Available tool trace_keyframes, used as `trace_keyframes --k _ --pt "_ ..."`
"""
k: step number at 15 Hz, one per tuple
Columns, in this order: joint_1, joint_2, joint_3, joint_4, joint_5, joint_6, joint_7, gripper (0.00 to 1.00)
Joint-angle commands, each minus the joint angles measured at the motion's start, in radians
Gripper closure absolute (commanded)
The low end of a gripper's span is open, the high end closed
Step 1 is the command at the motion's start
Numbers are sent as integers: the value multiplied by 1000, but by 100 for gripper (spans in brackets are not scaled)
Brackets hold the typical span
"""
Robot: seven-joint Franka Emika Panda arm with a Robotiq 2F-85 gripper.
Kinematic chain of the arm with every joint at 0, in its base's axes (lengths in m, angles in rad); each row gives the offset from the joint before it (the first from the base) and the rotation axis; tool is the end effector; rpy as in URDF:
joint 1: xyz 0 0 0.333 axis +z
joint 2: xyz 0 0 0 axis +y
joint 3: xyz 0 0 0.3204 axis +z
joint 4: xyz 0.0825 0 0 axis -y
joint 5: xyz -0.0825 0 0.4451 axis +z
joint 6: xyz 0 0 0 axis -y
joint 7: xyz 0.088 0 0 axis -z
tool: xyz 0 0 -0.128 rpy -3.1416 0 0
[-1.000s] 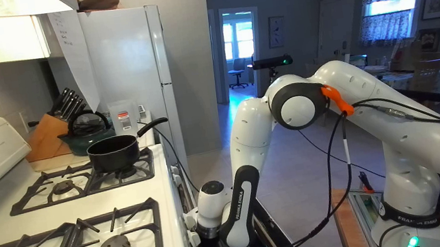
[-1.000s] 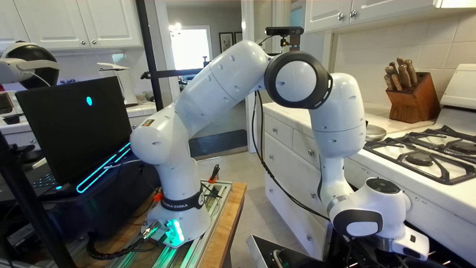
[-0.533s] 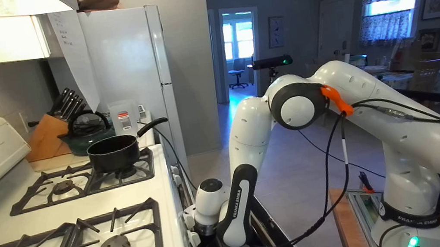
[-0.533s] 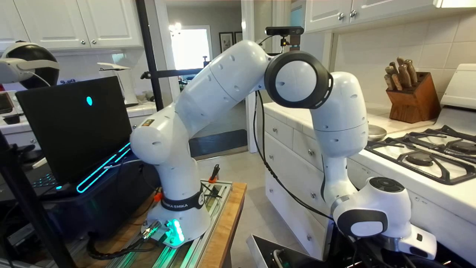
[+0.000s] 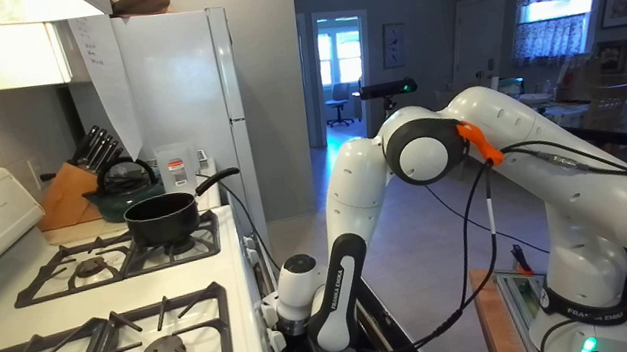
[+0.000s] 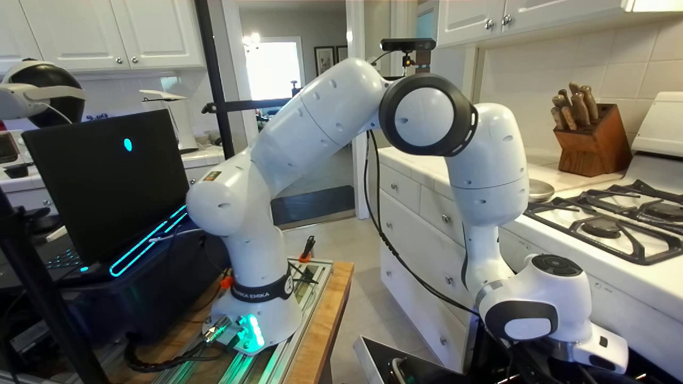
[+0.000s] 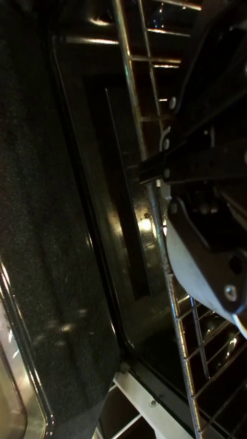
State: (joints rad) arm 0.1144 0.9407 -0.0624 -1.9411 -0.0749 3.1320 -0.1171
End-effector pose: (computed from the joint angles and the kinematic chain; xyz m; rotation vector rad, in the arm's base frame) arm 0.6178 0.0349 -0.0554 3.0240 0.4198 0.3803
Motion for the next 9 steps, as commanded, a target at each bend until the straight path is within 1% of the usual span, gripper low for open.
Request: trace_keyframes --k 1,6,7,9 --pt "29 1 -20 25 -18 -69 19 100" --pt "51 4 -39 27 -26 -92 23 100" --pt "40 13 -30 37 -30 -94 13 100" --pt "43 21 -30 48 -30 -110 15 100"
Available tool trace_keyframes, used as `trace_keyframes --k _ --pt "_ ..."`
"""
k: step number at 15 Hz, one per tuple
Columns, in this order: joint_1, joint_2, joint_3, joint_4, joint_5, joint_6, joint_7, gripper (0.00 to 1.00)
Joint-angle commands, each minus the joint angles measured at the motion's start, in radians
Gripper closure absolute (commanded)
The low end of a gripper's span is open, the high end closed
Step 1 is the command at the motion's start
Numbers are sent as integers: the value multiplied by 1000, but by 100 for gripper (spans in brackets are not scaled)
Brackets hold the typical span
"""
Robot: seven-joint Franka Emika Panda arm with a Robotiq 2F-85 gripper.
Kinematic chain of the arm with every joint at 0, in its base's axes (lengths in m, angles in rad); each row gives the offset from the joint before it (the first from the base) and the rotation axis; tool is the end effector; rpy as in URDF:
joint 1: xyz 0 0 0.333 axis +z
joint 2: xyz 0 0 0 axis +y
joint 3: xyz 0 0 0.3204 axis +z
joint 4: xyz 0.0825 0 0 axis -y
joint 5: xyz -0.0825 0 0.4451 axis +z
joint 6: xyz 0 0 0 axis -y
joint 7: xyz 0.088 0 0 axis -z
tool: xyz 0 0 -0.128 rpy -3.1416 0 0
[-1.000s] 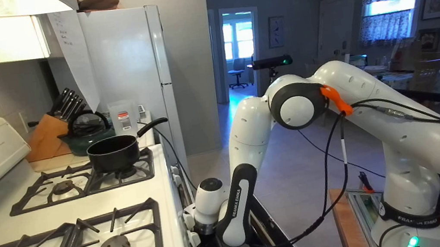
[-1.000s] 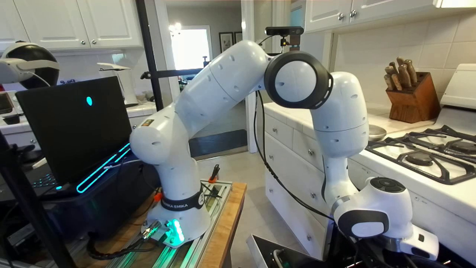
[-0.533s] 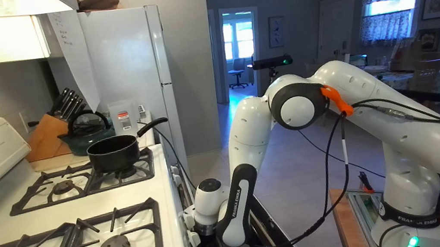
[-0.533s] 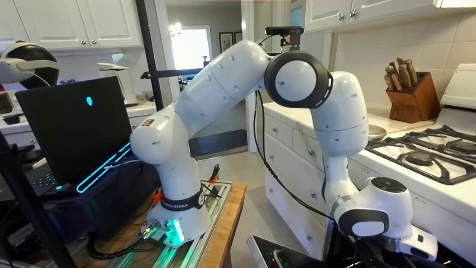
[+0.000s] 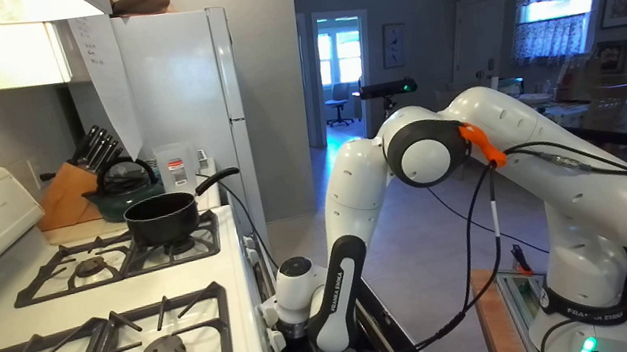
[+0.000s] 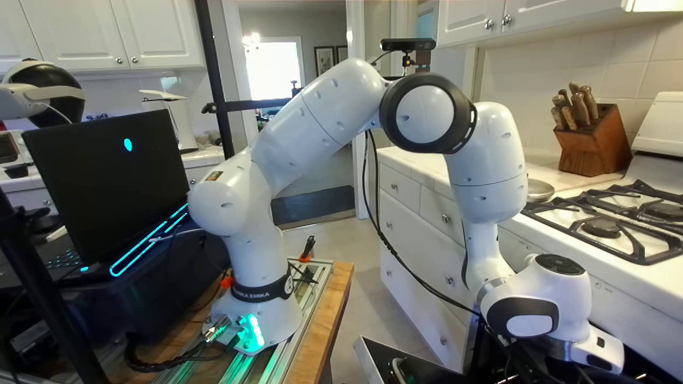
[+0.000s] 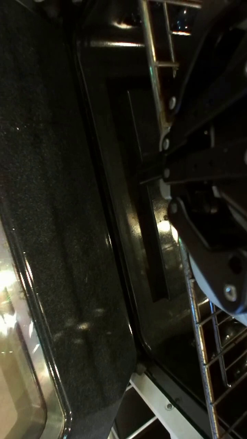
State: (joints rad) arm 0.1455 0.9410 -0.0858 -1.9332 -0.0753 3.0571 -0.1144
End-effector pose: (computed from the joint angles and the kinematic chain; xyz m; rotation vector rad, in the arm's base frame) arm 0.6143 0.0368 -0.0607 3.0131 0.4402 0.2766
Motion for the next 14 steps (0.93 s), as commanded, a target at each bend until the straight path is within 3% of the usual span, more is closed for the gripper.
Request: trace_keyframes --k 1,14 --pt "8 21 0 41 -33 -41 7 100" --pt "-10 70 25 83 -58 39 -16 100"
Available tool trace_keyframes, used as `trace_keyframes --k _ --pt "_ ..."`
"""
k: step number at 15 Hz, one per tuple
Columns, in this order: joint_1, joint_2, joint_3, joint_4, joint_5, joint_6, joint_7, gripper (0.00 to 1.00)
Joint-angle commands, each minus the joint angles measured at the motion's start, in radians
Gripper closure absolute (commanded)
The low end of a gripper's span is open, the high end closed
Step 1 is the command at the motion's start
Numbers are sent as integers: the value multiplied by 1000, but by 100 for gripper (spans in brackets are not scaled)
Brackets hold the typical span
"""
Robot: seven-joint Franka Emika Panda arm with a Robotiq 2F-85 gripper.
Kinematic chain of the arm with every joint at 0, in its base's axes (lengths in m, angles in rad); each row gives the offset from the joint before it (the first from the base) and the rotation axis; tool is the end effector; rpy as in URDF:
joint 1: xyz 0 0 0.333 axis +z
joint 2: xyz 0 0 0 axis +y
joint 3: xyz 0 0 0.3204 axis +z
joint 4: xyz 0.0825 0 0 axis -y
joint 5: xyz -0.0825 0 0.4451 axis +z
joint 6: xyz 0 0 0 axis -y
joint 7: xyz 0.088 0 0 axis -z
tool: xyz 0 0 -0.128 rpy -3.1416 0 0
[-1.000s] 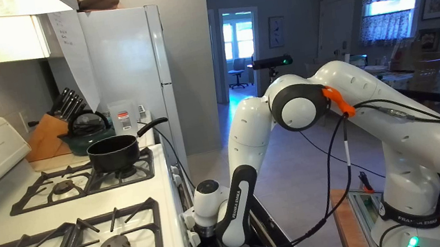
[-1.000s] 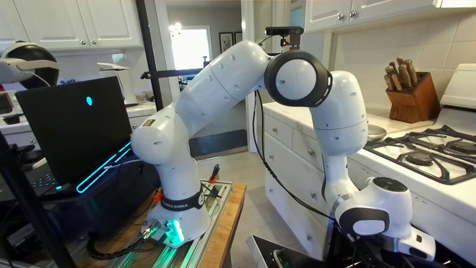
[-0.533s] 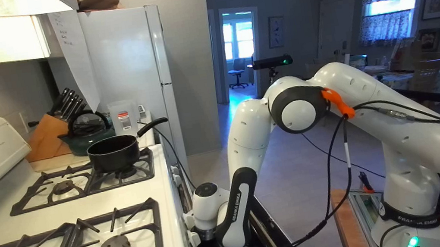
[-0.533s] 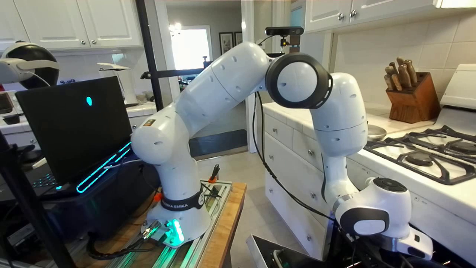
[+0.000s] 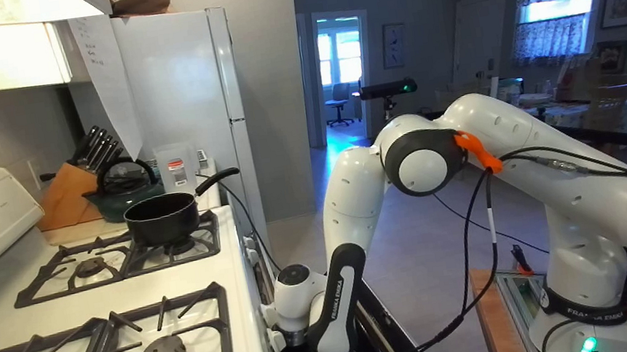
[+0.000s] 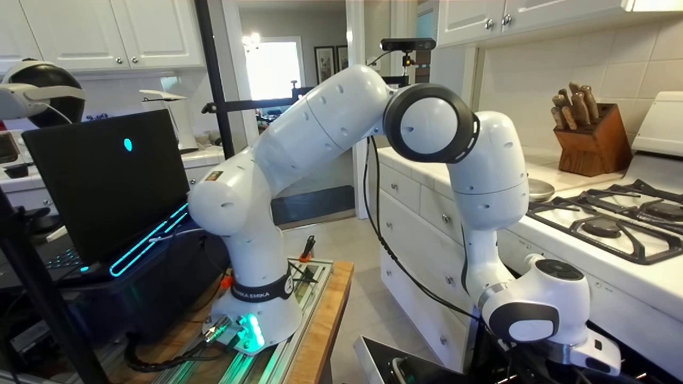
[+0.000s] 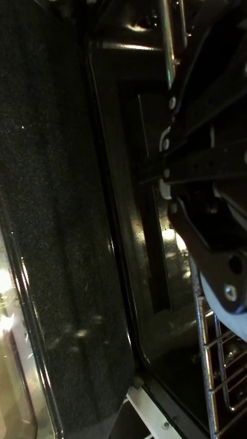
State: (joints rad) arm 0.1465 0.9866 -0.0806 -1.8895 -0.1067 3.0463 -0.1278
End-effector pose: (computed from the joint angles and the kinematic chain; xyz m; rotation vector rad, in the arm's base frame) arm 0.6166 0.0434 -0.0770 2.9986 0.5162 0.2544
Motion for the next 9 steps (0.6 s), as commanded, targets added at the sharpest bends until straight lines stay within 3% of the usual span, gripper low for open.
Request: trace_keyframes --k 1,9 --pt "-12 23 24 37 -26 64 -3 100" --pt "-19 50 24 64 -19 110 0 100"
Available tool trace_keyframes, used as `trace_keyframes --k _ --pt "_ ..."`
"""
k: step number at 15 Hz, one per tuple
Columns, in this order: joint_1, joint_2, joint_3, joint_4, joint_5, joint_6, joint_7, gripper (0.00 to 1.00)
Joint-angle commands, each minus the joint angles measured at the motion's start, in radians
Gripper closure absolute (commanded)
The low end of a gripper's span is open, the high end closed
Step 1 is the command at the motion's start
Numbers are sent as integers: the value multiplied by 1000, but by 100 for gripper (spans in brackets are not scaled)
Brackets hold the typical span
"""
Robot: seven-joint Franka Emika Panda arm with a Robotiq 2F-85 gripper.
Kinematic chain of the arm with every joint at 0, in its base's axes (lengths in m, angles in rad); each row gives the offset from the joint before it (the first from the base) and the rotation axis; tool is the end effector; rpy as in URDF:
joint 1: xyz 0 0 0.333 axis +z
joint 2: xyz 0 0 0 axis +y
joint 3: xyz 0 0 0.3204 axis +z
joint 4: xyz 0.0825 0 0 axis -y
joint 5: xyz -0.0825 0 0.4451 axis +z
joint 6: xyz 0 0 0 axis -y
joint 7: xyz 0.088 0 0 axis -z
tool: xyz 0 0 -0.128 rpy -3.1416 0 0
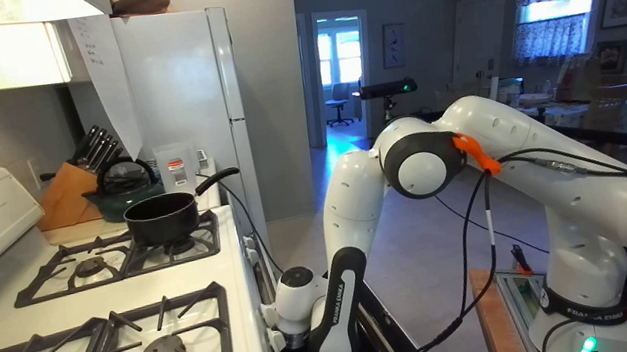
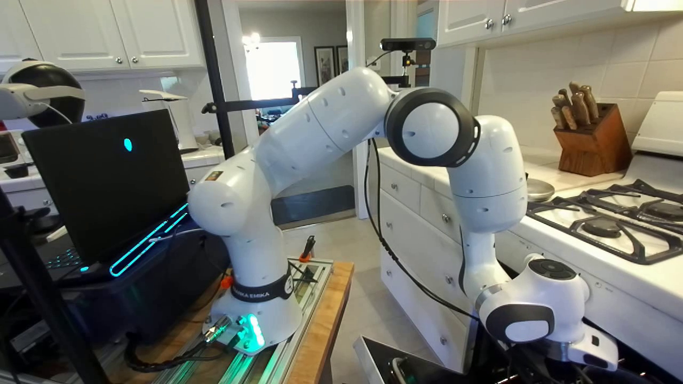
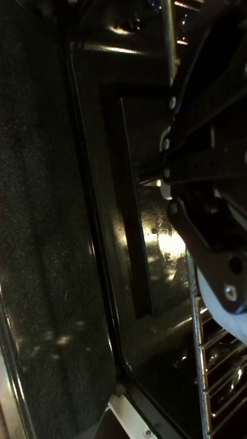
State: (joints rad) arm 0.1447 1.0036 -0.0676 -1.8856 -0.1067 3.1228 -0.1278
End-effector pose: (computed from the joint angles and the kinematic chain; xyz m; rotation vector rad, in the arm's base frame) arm 0.6187 0.0529 -0.0783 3.0016 0.5296 0.3530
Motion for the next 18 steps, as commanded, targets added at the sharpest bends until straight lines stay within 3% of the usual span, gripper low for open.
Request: trace_keyframes --k 1,18 --pt "-19 37 11 67 -19 35 -1 100" --pt "-25 57 23 112 -7 79 10 100"
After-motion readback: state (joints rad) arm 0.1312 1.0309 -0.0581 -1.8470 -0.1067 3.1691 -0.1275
